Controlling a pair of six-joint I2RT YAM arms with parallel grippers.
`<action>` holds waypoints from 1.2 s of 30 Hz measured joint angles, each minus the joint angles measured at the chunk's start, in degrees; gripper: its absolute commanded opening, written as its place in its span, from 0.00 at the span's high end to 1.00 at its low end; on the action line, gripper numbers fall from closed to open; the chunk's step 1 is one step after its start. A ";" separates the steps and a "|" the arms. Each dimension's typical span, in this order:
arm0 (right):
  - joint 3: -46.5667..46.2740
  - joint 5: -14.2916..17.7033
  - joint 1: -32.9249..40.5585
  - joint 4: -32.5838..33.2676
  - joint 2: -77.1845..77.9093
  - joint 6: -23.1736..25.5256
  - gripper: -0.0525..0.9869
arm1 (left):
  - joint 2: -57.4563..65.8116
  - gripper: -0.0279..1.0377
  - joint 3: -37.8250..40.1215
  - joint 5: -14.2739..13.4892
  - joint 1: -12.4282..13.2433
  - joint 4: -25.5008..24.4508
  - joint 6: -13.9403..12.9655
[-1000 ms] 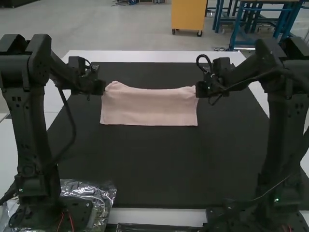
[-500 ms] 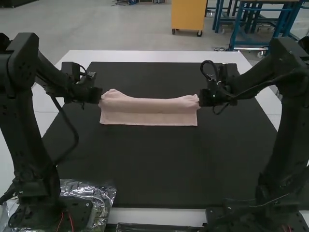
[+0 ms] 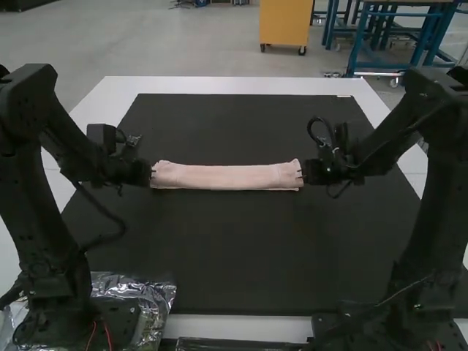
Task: Fold the towel.
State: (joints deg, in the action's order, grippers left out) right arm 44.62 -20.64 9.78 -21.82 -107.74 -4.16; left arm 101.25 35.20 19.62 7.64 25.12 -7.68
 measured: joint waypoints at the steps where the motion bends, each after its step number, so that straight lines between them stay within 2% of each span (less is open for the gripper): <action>1: -0.04 0.09 -0.26 -0.02 -0.70 0.02 0.13 | 0.00 0.05 -1.11 -0.35 0.35 1.57 0.00; 3: -0.26 0.24 -0.70 -0.09 -1.46 -0.13 0.09 | 0.00 0.05 -2.49 -0.81 0.83 3.34 0.28; 7: -0.28 0.37 -0.70 -0.13 -1.03 0.17 0.08 | 0.00 0.05 -2.69 -1.07 2.01 4.39 0.48; 14: 1.49 0.46 -0.55 -0.11 0.09 2.05 0.08 | -0.07 0.06 -0.26 -1.22 4.72 3.61 1.77; 21: 2.93 0.48 1.70 -0.66 0.09 2.93 0.08 | -1.64 0.06 1.86 -1.20 4.72 2.51 3.26; 26: 2.95 0.50 2.54 -2.51 -0.09 3.45 0.08 | -3.67 0.06 2.19 -1.14 4.74 2.97 5.25; 30: 3.06 0.70 2.58 -3.23 -1.64 3.58 0.08 | -3.93 0.06 2.12 -0.02 4.74 0.85 6.12; 36: 3.06 1.09 3.17 -3.74 -4.33 3.61 0.08 | -3.91 0.06 1.16 1.86 4.74 1.36 6.95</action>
State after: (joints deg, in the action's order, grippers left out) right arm 47.68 -19.55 12.95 -25.56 -112.07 -0.56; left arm 97.34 36.36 21.47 12.38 26.48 -0.73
